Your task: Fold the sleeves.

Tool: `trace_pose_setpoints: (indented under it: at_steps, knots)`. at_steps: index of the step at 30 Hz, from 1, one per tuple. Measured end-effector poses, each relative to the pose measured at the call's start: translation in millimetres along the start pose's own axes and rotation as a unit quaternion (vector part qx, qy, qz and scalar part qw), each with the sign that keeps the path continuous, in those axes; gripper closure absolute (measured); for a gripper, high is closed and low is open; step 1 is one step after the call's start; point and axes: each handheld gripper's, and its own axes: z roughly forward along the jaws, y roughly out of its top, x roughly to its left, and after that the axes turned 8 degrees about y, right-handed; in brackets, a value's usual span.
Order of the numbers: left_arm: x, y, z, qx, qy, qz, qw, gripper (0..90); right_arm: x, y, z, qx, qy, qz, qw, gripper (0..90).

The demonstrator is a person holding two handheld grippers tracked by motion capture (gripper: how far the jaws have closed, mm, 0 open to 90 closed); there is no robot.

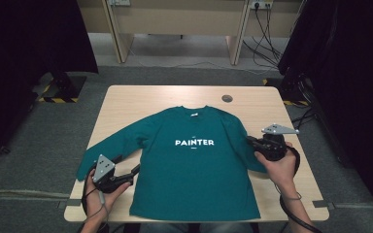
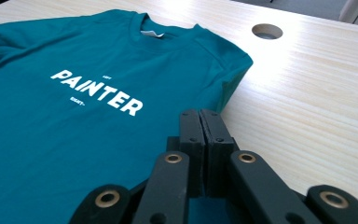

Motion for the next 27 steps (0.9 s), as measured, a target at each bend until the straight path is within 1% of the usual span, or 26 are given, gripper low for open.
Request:
trace_pose_setpoints:
  at_steps: [4,5,7,8,10,11,15,16,18,19,21,22,26,27]
  knots:
    - [-0.5,0.0,0.1,0.000,-0.001,0.000,1.0000,20.5,3.0,-1.8,2.9,0.001,0.005,-0.002,1.0000,89.0]
    - [-0.5,0.0,0.1,0.000,-0.001,0.000,1.0000,20.5,7.2,-3.8,5.7,0.004,0.012,-0.003,0.9999,89.0]
    - [-0.3,0.0,0.0,0.000,-0.001,-0.001,1.0000,20.5,7.2,-3.8,5.7,0.004,0.012,-0.003,0.9999,89.0]
    - [-0.3,0.0,0.0,0.000,-0.001,-0.001,1.0000,20.5,11.4,-5.2,8.7,0.006,0.019,-0.008,0.9998,89.0]
    - [-0.5,0.0,0.0,0.000,0.000,0.000,1.0000,20.5,11.4,-5.2,8.7,0.006,0.019,-0.008,0.9998,88.9]
    - [-0.5,0.0,0.0,0.000,0.000,0.000,1.0000,20.5,15.2,-6.1,11.2,0.009,0.025,-0.013,0.9996,88.9]
    - [-0.3,-0.1,-0.2,-0.001,-0.001,-0.001,1.0000,20.4,17.0,-6.5,11.8,0.008,0.027,-0.014,0.9995,88.8]
    - [-0.3,-0.1,-0.2,-0.001,-0.001,-0.001,1.0000,20.4,19.7,-6.8,11.2,0.008,0.031,-0.018,0.9993,88.8]
    - [-0.5,-0.1,-0.1,0.000,-0.001,-0.001,1.0000,20.4,19.7,-6.8,11.2,0.008,0.031,-0.018,0.9993,88.8]
    - [-0.5,-0.1,-0.1,0.000,-0.001,-0.001,1.0000,20.4,23.6,-7.3,10.7,0.008,0.036,-0.024,0.9990,88.8]
    - [-0.7,-0.1,-0.1,-0.001,0.000,-0.001,1.0000,20.4,23.6,-7.3,10.7,0.008,0.036,-0.024,0.9990,88.7]
    - [-0.6,0.0,-0.1,0.000,-0.001,-0.001,1.0000,20.4,25.7,-8.2,12.1,0.011,0.039,-0.026,0.9989,88.6]
    - [-0.5,-0.1,-0.1,-0.001,-0.001,-0.002,1.0000,20.3,27.2,-8.6,14.5,0.013,0.042,-0.028,0.9987,88.6]
    - [-0.5,-0.1,-0.2,-0.001,-0.001,-0.002,1.0000,20.3,29.7,-7.7,17.2,0.014,0.045,-0.029,0.9985,88.6]
